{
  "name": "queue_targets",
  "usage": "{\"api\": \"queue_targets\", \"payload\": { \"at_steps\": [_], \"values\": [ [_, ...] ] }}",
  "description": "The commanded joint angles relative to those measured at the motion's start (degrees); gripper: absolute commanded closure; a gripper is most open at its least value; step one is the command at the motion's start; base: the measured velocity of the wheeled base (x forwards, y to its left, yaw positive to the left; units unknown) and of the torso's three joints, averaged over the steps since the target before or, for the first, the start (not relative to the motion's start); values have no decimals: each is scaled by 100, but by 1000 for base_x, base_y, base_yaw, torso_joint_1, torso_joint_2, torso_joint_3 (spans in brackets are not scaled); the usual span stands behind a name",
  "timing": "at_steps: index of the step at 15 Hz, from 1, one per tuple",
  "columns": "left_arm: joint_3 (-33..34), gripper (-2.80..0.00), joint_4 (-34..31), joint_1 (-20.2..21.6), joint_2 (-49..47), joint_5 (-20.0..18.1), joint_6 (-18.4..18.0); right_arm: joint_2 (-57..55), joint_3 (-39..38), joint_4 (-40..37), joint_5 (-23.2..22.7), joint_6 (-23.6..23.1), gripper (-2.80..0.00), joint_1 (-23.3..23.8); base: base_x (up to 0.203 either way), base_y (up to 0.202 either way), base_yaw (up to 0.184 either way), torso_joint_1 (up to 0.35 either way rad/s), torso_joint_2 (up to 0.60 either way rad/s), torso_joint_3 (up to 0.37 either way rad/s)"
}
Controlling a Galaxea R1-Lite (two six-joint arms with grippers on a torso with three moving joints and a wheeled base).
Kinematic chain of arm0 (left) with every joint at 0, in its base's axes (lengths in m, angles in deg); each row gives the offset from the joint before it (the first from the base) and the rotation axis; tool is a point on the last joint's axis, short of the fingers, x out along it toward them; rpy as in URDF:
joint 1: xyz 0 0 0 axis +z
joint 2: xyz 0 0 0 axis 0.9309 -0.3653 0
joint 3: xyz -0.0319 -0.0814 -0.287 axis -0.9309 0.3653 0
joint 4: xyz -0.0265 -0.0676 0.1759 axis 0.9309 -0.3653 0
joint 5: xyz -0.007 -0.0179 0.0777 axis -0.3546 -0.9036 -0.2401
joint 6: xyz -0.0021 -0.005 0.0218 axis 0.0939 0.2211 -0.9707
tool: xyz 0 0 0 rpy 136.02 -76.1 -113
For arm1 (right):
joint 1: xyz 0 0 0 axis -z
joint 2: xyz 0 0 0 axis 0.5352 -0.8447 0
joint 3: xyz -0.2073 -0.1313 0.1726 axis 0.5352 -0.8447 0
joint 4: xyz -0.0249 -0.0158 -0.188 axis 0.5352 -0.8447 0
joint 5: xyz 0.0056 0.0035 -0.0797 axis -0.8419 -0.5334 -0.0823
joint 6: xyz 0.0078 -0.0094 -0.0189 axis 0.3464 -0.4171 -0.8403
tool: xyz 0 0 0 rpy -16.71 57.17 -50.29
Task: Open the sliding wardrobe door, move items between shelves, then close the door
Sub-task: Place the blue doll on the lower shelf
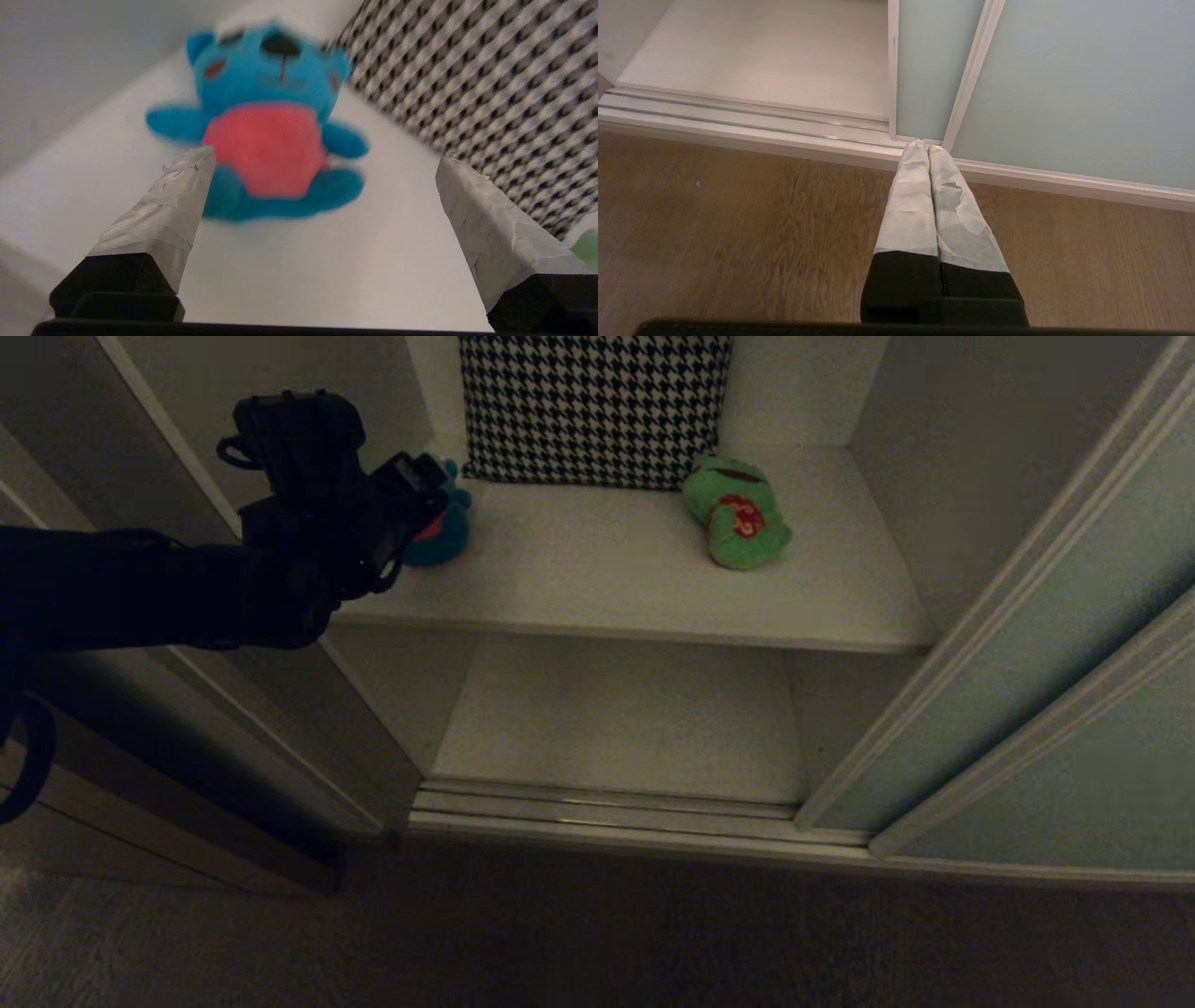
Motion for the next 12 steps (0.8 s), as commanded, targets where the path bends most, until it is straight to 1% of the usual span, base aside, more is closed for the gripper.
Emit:
{"api": "queue_targets", "payload": {
  "at_steps": [1,4,7,10,12],
  "values": [
    [-102,-280,-225,4,-102,17,154,10,-9,0,3,-2,0,-7,0,0,0,0,0,0],
    [-163,-280,-354,4,-309,60,556,19,-9,0,3,-2,0,2,0,0,0,0,0,0],
    [-197,-280,-353,40,-436,100,573,19,-9,0,3,-2,0,-5,0,0,0,0,0,0],
    [-234,-280,-331,45,-431,321,515,19,-9,0,3,-2,0,2,0,0,0,0,0,0],
    [-185,-280,-308,40,-292,346,515,11,-9,0,-5,-2,0,-5,0,0,0,0,0,0]
  ]
}}
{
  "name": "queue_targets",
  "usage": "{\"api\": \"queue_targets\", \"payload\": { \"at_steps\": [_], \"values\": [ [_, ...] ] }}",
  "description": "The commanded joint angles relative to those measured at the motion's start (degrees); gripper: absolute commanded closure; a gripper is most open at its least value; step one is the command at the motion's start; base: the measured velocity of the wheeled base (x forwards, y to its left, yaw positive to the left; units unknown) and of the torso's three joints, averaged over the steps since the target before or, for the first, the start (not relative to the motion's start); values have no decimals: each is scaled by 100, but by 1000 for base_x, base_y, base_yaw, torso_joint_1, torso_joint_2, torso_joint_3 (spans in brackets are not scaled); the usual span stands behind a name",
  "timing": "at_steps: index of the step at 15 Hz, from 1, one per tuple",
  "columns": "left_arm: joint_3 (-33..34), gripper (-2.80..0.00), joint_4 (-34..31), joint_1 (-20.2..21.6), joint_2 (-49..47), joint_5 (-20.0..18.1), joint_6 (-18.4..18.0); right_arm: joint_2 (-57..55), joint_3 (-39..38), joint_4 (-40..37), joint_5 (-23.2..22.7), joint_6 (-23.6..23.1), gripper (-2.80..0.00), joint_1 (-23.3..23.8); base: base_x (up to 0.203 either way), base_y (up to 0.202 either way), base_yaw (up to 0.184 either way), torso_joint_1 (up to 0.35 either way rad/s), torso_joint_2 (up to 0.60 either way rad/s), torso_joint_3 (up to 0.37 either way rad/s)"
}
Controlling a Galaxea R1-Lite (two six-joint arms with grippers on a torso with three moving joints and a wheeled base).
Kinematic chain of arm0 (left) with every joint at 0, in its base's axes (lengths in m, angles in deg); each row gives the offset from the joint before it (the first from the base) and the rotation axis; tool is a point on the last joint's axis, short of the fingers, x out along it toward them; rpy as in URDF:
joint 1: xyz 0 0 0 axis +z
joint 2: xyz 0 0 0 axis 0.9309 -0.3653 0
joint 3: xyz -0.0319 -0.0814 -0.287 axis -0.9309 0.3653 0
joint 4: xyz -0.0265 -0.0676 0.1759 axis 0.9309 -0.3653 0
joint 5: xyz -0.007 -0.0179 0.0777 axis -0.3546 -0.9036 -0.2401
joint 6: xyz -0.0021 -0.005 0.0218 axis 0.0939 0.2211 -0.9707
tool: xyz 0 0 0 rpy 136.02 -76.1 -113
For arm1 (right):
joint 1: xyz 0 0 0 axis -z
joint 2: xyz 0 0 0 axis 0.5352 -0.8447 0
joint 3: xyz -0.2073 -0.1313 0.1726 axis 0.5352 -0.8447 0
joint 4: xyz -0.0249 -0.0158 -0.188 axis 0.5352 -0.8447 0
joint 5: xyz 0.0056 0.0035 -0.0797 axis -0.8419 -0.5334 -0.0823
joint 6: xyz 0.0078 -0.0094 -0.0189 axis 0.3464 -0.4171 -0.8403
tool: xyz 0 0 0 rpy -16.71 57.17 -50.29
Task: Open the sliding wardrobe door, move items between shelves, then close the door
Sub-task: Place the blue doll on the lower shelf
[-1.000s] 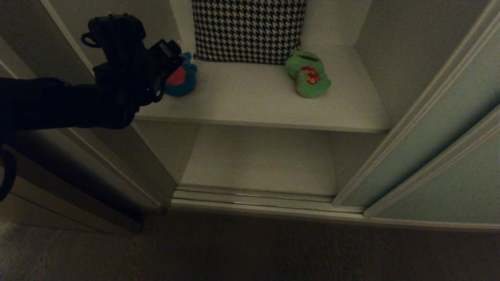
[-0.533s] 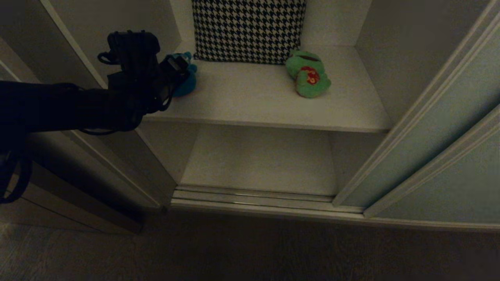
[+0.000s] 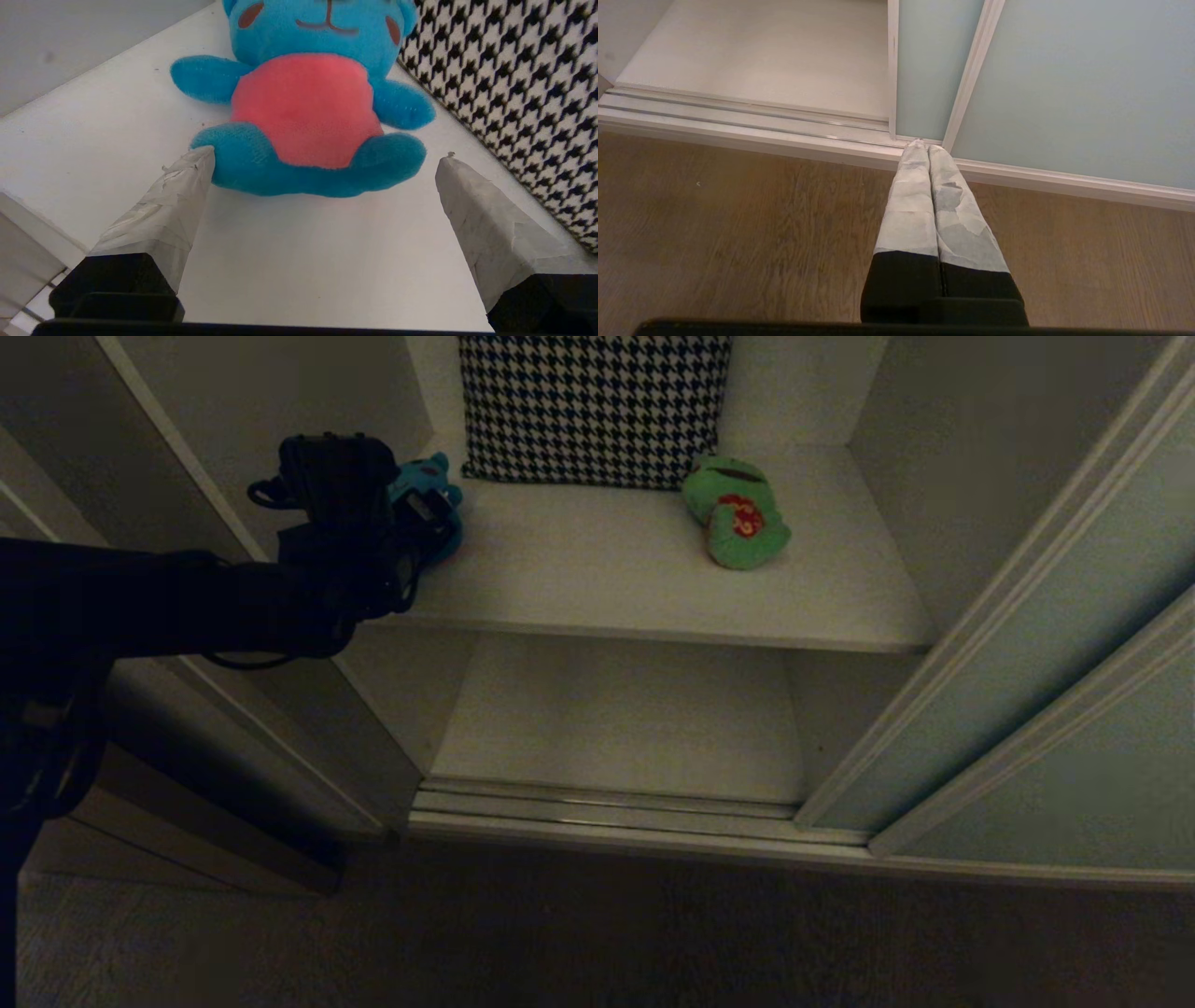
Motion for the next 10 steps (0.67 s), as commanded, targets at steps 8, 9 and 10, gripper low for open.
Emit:
{"api": "queue_targets", "payload": {
  "at_steps": [8,9,10],
  "values": [
    [64,-280,-74,83,304,18,41,19,-9,3,-6,-4,0,1,0,0,0,0,0,0],
    [30,-280,-81,113,169,15,52,11,-9,3,-5,-4,0,-7,0,0,0,0,0,0],
    [-18,-280,-82,143,9,11,63,19,-9,3,-8,-4,0,1,0,0,0,0,0,0]
  ]
}}
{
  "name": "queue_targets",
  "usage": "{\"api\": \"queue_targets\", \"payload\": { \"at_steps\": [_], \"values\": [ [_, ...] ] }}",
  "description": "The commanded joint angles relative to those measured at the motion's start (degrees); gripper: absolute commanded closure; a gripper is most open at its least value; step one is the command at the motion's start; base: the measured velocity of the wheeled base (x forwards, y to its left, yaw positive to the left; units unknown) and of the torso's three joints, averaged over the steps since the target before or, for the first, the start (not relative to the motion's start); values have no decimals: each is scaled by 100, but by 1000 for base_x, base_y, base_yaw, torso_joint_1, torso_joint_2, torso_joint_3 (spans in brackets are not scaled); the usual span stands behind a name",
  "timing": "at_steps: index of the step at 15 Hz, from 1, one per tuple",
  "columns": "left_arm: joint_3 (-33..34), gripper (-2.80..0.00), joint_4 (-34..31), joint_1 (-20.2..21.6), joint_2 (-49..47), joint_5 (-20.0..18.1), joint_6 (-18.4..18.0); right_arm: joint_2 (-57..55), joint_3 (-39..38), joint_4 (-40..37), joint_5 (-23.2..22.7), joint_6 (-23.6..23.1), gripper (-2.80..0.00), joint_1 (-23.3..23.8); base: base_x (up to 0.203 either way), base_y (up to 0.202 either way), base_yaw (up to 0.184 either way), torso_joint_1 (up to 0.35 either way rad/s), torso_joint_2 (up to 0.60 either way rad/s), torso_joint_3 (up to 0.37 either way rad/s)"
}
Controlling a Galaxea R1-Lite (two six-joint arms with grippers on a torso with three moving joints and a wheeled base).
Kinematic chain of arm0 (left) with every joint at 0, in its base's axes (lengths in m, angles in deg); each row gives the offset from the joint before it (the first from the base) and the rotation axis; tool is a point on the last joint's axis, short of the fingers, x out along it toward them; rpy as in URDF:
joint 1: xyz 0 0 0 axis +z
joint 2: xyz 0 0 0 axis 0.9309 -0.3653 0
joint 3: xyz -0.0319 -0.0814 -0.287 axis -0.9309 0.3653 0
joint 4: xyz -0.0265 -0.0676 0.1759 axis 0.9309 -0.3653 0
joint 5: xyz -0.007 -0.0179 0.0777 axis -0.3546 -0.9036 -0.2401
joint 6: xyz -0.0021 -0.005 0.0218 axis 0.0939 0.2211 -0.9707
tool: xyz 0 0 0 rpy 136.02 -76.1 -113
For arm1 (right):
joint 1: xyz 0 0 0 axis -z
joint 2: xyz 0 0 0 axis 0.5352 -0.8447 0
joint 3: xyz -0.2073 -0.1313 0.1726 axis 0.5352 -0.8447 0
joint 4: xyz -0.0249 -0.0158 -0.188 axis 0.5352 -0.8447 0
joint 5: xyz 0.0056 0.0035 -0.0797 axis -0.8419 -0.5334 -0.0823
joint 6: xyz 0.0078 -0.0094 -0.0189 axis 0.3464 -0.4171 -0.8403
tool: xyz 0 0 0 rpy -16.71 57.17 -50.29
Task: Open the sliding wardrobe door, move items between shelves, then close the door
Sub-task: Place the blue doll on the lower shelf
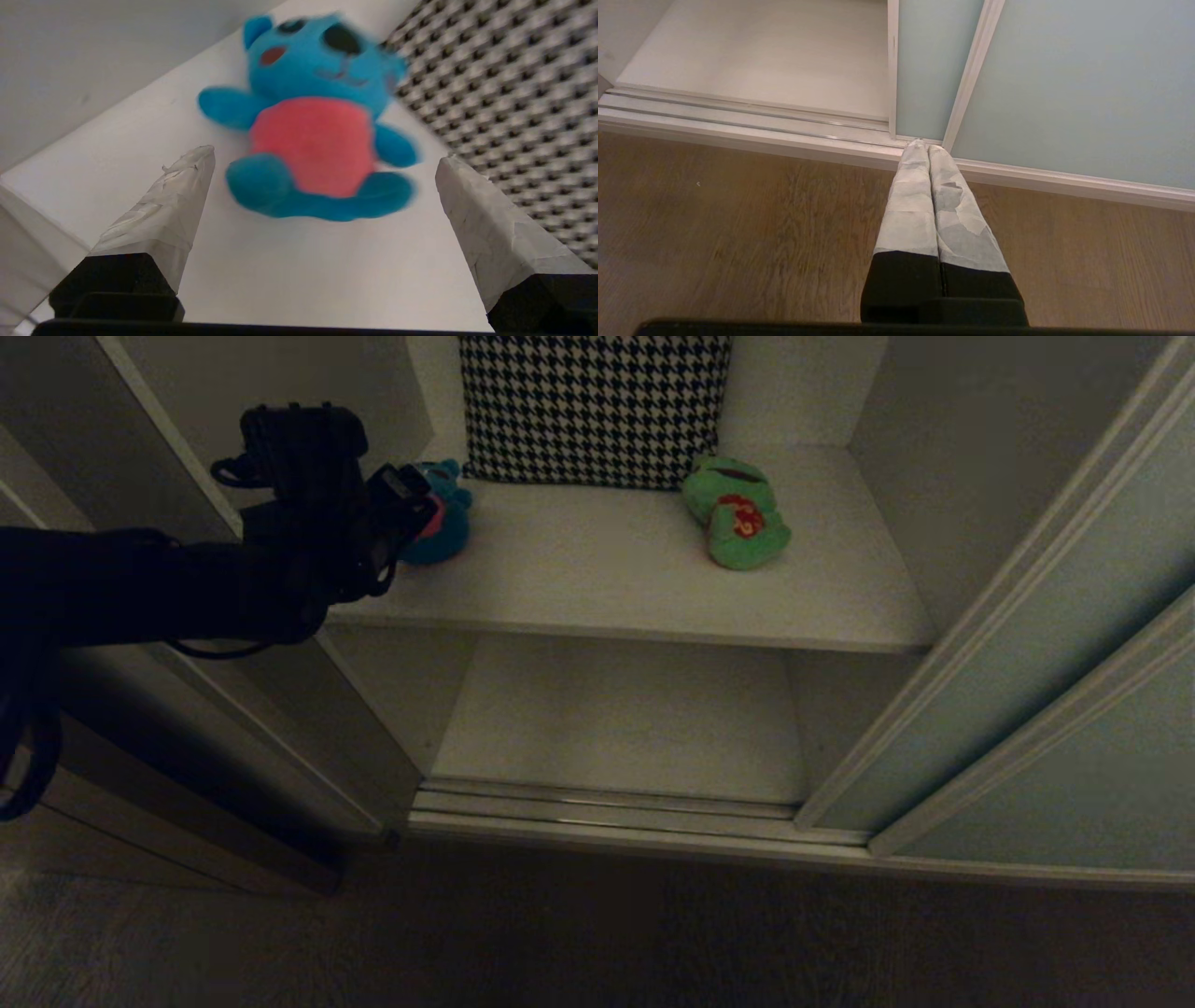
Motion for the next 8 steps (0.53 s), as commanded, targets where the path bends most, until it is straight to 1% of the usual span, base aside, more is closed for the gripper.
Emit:
{"api": "queue_targets", "payload": {
  "at_steps": [1,4,8],
  "values": [
    [-124,-280,17,60,-372,14,25,19,-9,0,0,-3,0,-1,0,0,0,0,0,0],
    [-450,-280,16,69,-654,13,0,19,-9,0,-6,4,0,-9,0,0,0,0,0,0],
    [-706,-280,20,45,-939,-27,-7,19,-9,0,-6,-1,0,-2,0,0,0,0,0,0]
  ]
}}
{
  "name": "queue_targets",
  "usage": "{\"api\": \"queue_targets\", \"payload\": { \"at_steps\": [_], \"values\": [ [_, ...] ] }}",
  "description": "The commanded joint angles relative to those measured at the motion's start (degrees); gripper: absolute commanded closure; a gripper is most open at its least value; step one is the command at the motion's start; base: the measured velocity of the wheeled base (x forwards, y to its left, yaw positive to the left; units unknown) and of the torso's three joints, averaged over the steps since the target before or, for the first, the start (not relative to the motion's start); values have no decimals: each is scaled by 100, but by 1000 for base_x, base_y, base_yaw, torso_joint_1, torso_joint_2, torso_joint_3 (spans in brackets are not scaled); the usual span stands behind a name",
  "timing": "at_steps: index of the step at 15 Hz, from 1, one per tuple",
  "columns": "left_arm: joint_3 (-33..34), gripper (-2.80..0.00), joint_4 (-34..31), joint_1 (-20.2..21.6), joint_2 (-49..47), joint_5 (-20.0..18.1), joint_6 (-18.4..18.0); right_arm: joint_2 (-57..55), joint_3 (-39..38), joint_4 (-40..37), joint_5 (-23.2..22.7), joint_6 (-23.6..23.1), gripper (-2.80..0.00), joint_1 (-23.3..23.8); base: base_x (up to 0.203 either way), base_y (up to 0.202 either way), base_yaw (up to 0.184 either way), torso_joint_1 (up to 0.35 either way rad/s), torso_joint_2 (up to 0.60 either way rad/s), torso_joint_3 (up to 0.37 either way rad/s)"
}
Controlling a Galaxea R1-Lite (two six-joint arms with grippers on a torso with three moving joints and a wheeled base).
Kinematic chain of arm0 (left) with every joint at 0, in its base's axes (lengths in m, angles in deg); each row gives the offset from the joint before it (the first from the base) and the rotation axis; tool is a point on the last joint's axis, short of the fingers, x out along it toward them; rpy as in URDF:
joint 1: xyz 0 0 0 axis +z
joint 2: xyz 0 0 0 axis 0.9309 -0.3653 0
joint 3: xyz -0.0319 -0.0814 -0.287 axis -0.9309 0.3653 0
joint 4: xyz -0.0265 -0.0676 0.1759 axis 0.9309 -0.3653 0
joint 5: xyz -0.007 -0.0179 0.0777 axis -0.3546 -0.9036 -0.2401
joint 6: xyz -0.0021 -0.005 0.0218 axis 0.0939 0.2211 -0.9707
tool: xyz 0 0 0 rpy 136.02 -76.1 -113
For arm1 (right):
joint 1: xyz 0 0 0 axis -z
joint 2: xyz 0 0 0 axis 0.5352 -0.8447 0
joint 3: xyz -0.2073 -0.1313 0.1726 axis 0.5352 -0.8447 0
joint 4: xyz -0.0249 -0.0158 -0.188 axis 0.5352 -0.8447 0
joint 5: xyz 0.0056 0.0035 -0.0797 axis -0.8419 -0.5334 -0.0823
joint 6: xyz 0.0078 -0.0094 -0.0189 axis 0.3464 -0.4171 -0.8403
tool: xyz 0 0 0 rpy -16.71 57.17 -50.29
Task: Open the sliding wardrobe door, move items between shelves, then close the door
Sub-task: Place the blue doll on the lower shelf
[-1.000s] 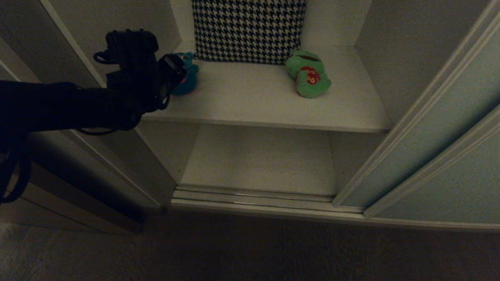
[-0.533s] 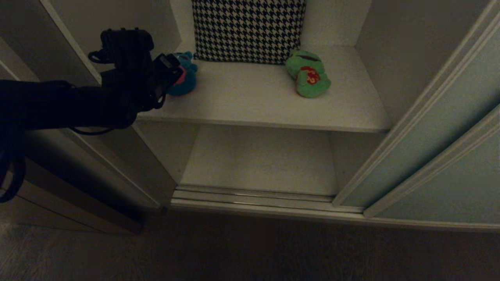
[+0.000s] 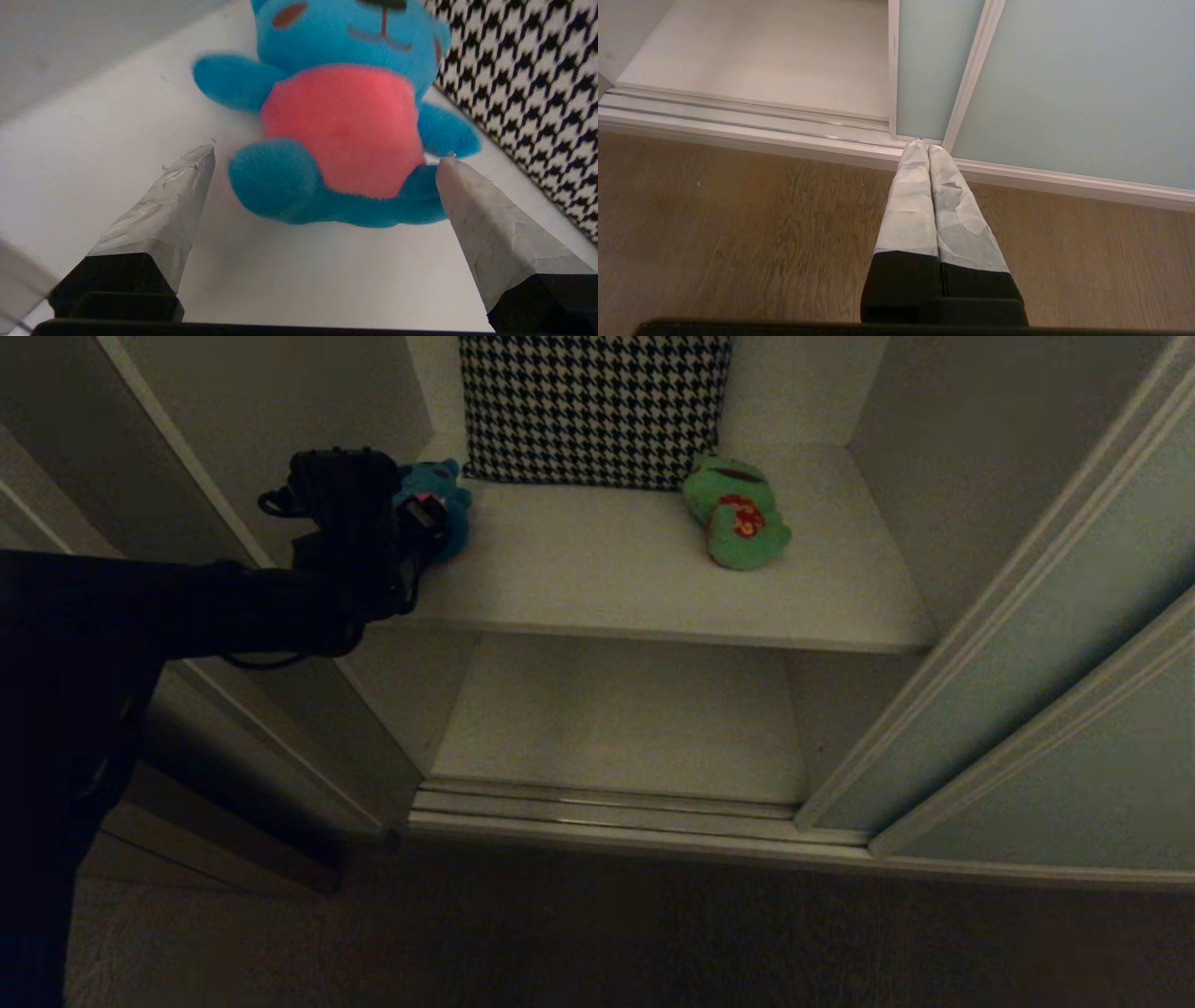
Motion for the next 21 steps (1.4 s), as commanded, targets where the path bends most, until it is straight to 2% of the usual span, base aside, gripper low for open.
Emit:
{"api": "queue_targets", "payload": {
  "at_steps": [1,3,6,11,12,14,21],
  "values": [
    [-192,-280,9,-16,-254,-5,33,19,-9,0,-5,-4,0,-4,0,0,0,0,0,0],
    [-421,-280,10,-28,-383,-32,41,19,-9,0,3,-4,0,5,0,0,0,0,0,0],
    [-488,-280,101,-29,-482,-390,17,19,-9,0,0,-4,0,-4,0,0,0,0,0,0],
    [-514,-280,476,-21,-498,-490,-8,19,-9,0,3,-4,0,5,0,0,0,0,0,0],
    [-514,0,564,-12,-514,-585,-76,13,-9,0,-4,-4,0,2,0,0,0,0,0,0],
    [-514,0,599,-3,-515,-736,-97,19,-9,0,-4,-4,0,3,0,0,0,0,0,0],
    [-514,0,731,-12,-559,-895,-220,19,-9,0,-6,-4,0,-4,0,0,0,0,0,0]
  ]
}}
